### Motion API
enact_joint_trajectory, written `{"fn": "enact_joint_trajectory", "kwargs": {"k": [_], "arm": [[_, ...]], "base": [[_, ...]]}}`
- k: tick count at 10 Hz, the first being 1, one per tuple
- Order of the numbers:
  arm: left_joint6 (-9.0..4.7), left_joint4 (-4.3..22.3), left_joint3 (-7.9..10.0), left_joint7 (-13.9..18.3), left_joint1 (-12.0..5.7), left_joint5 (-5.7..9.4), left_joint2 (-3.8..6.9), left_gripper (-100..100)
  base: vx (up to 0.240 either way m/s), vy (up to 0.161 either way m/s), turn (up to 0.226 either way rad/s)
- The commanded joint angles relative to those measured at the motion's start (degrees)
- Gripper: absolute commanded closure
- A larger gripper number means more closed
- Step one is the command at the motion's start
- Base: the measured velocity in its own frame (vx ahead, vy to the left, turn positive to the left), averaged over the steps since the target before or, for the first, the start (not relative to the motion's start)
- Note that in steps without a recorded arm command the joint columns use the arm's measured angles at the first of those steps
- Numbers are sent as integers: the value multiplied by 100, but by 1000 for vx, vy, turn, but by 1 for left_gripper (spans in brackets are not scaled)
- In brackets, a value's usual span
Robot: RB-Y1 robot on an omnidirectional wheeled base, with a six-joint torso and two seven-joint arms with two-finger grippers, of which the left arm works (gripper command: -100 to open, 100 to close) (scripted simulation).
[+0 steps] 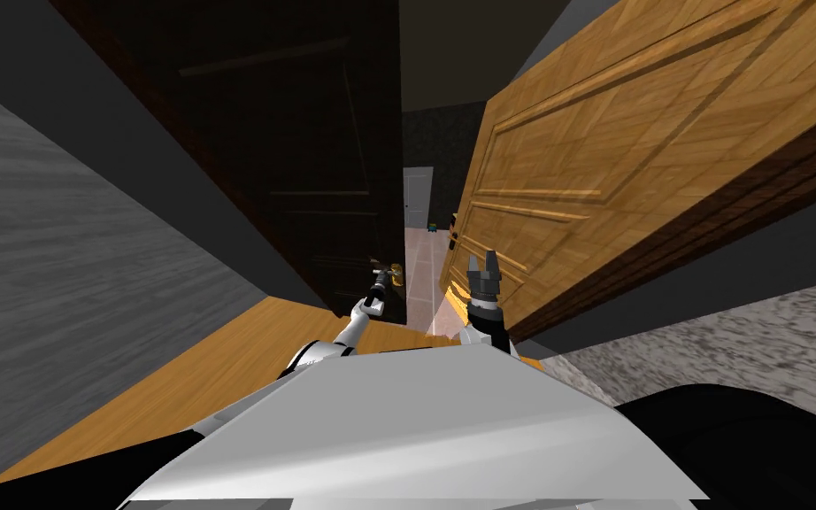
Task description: Push the door open
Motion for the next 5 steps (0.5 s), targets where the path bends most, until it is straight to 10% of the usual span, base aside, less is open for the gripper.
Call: {"fn": "enact_joint_trajectory", "kwargs": {"k": [1, 5], "arm": [[-78, 72, 124, -8, -93, 44, 149, 100], [-78, 78, 340, -65, -72, 116, 286, 100]], "base": [[184, -102, 51], [176, -129, 58]]}}
